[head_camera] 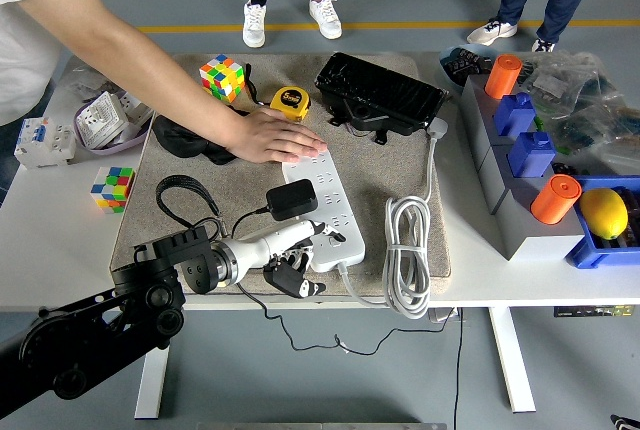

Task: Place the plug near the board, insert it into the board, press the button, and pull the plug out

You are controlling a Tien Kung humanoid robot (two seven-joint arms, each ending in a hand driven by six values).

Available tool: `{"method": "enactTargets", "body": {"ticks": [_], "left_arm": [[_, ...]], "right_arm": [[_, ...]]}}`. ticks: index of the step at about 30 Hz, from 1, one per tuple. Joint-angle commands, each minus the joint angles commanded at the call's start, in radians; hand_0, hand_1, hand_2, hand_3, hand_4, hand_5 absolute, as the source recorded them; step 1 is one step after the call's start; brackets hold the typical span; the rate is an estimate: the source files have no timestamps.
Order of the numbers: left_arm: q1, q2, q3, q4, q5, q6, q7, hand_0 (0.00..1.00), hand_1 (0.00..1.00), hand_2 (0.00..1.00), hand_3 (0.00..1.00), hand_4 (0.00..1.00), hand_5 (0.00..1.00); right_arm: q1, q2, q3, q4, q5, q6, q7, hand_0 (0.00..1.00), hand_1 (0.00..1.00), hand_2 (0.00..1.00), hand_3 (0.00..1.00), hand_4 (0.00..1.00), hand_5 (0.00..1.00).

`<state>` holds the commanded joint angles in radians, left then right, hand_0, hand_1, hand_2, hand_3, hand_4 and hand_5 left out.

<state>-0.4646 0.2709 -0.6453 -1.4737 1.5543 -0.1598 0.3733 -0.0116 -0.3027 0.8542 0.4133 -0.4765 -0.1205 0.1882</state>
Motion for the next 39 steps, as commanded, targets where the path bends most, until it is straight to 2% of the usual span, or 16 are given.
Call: {"method": "enactTargets", "body": {"ticks": [10,25,34,39], "left_arm": [[0.0,-0.002,0.008,0.027,0.012,0.007,-0.004,0.055,0.09,0.144,0.855,0.755,0.002],[-0.008,-0.004,0.021,0.028,0.021,0.003,0.011,0.055,0.091,0.144,0.852,0.756,0.002],[-0.023,-0.01,0.038,0.03,0.053,-0.012,0.053,0.054,0.088,0.141,0.85,0.761,0.002],[-0.024,-0.011,0.035,0.028,0.051,-0.017,0.058,0.053,0.088,0.141,0.848,0.76,0.002]], "right_arm": [[-0.004,-0.001,-0.001,0.0,0.0,0.0,0.0,0.604,0.59,0.545,0.547,0.787,0.258],[-0.006,0.001,0.007,0.001,-0.002,-0.001,0.002,0.604,0.59,0.544,0.547,0.786,0.259],[-0.007,0.003,0.006,0.001,-0.001,-0.001,0.002,0.604,0.59,0.544,0.547,0.785,0.258],[-0.007,0.003,0.008,0.0,-0.001,-0.001,0.002,0.604,0.59,0.544,0.547,0.785,0.258]]}}
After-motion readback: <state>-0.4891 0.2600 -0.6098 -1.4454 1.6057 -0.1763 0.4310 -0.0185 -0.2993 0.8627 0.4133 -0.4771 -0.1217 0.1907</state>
